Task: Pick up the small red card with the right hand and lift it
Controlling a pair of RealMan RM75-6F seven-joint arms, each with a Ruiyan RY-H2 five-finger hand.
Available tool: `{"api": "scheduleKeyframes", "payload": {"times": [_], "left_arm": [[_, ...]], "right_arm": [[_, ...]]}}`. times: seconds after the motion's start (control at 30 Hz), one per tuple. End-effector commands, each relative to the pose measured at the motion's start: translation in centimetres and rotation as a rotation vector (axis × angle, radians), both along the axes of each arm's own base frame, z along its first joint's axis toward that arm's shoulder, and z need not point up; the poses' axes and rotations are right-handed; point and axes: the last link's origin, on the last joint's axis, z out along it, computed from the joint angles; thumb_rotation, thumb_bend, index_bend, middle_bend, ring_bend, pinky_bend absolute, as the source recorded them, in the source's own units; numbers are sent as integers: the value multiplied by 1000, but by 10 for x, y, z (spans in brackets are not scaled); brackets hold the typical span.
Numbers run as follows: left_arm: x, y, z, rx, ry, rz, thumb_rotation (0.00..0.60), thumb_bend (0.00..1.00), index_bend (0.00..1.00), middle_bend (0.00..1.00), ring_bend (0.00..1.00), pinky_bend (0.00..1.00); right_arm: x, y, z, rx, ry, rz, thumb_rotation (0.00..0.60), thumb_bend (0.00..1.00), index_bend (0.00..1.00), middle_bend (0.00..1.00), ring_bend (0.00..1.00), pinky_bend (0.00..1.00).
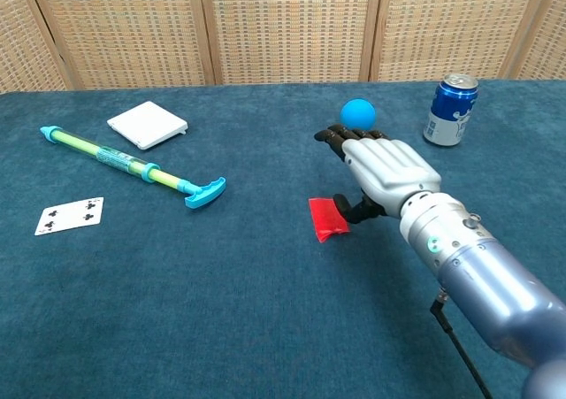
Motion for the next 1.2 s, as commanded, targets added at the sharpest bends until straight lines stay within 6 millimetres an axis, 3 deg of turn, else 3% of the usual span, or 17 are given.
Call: {"api": "scheduleKeyframes", "payload": {"times": [0.03,0.33,0.57,1.2], "left_arm": [[0,0,0,-1,0,-1,600,73,0,0,0,0],[3,-1,-1,-2,3,-10,600,74,0,0,0,0],[3,-2,1,4,-2,-13,600,74,0,0,0,0],[1,1,0,3,1,-6,600,74,0,0,0,0]], "right_arm": [[-6,5,6,9,-2,-6,600,519,86,0,0,8],[-7,16,7,58,-7,-12,600,384,69,0,0,8],[-10,18,-3,87,10,-22,600,383,69,0,0,8],[-14,-1,-17,81,35,-31,600,384,74,0,0,8]]}}
